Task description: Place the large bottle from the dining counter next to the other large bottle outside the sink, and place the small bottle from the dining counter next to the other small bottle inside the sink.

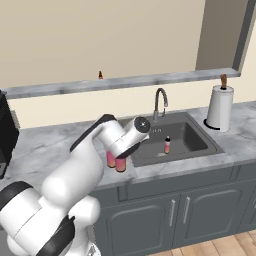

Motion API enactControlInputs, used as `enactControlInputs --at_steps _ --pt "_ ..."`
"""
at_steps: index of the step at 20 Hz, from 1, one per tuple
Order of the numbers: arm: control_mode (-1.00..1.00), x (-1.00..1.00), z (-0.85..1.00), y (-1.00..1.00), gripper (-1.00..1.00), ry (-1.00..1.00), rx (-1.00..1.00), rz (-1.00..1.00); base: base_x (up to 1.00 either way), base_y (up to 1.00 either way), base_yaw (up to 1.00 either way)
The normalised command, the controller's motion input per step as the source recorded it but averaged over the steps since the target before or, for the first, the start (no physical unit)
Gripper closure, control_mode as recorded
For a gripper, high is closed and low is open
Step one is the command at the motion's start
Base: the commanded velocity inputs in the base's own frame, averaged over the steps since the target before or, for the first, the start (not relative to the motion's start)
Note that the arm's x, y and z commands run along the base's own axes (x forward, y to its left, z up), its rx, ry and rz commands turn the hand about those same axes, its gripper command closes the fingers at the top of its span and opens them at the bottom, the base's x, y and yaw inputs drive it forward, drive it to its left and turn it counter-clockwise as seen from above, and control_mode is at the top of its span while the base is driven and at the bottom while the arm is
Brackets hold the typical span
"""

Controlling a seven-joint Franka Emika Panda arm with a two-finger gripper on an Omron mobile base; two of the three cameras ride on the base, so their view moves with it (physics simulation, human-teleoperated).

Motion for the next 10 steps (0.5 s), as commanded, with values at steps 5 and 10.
enactControlInputs --at_steps 5,10 --pt "-1.0 0.03 -0.04 0.0 1.0 -0.01 0.0 0.04 0.0 0.0 0.0" --pt "-1.0 0.06 -0.07 0.0 1.0 -0.02 0.0 0.04 0.0 0.0 0.0"
